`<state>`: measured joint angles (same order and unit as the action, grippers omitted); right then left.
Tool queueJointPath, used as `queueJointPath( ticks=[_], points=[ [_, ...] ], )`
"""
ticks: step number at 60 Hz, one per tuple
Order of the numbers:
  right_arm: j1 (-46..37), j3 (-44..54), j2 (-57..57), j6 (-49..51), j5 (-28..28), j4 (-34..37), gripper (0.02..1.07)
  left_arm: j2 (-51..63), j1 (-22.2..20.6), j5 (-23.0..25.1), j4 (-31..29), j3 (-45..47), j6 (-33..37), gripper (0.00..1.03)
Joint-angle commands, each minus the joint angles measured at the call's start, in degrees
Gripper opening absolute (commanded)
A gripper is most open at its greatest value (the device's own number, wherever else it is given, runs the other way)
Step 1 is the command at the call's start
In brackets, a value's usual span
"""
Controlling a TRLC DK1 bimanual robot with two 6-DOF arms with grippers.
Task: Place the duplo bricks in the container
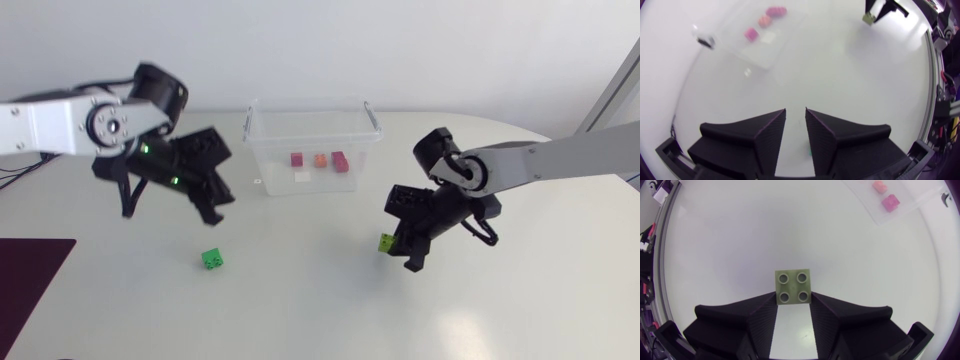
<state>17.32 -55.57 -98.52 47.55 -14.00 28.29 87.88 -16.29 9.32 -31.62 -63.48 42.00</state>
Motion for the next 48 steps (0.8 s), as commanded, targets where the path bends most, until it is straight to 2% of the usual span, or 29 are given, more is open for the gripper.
queueJointPath(
  ticks=[1,7,11,16,18,20,22,25,29,33,34,36,37,38,39,40,41,43,48],
  points=[
    [1.8,-5.8,4.5,-2.5,0.0,1.8,0.18,2.3,-3.0,1.1,-2.3,-11.3,-2.7,0.27],
    [3.3,-12.6,5.5,-6.2,0.0,3.1,0.18,8.1,-4.1,0.9,-4.8,-22.2,-4.8,0.27],
    [4.2,-18.3,5.3,-9.2,0.0,3.4,0.18,13.8,-4.1,-1.1,-6.3,-30.8,-7.5,0.29],
    [4.6,-24.8,3.8,-12.7,0.2,2.9,0.18,16.5,-3.4,-2.9,-10.9,-34.6,-7.4,0.34],
    [4.6,-27.4,2.7,-14.2,0.5,1.6,0.18,16.4,-2.3,-3.1,-14.3,-33.9,-6.7,0.44],
    [4.6,-30.1,1.4,-15.2,1.1,1.1,0.18,15.0,-1.5,-3.1,-17.0,-31.9,-4.7,0.58],
    [4.7,-32.7,-0.3,-15.7,1.6,0.6,0.18,12.4,-0.1,-3.0,-17.5,-27.5,-2.3,0.73],
    [4.9,-36.0,-3.2,-16.1,2.7,-0.3,0.18,8.3,2.3,-2.6,-16.7,-20.6,0.6,0.88],
    [5.4,-40.7,-7.7,-16.6,4.2,-1.3,0.18,2.5,5.0,-1.8,-14.0,-10.6,4.1,0.97],
    [5.5,-44.8,-11.8,-17.8,5.1,-1.9,0.21,-1.3,7.0,-1.2,-12.2,-3.9,6.4,0.98],
    [5.7,-46.8,-13.9,-18.1,5.8,-1.9,0.29,-2.6,7.9,-0.7,-11.3,-1.0,7.5,0.98],
    [5.9,-49.5,-17.0,-18.5,7.0,-1.7,0.55,-3.9,9.0,0.0,-10.2,2.3,8.4,0.98],
    [5.9,-50.4,-18.2,-19.1,7.9,-1.7,0.72,-4.4,9.4,0.3,-10.0,3.6,9.0,0.98],
    [6.0,-51.7,-19.7,-19.5,8.6,-1.3,0.95,-4.8,9.8,0.8,-9.9,4.9,9.3,0.98],
    [6.0,-53.1,-21.1,-19.5,8.6,-0.4,1.07,-5.0,10.0,1.1,-9.6,6.1,9.8,0.98],
    [6.0,-53.4,-21.4,-19.5,8.6,0.0,1.07,-5.0,10.0,1.3,-9.6,6.4,9.9,0.98],
    [6.1,-56.0,-23.6,-20.0,8.6,2.7,1.02,-5.3,10.1,1.8,-9.0,8.5,10.3,0.98],
    [6.0,-57.1,-24.5,-20.7,8.7,4.0,1.03,-5.3,10.1,2.1,-7.6,10.8,10.9,0.98],
    [5.9,-53.1,-21.5,-21.4,8.6,3.2,1.03,-4.0,9.6,2.5,-5.1,14.2,11.7,0.98]
  ],
)
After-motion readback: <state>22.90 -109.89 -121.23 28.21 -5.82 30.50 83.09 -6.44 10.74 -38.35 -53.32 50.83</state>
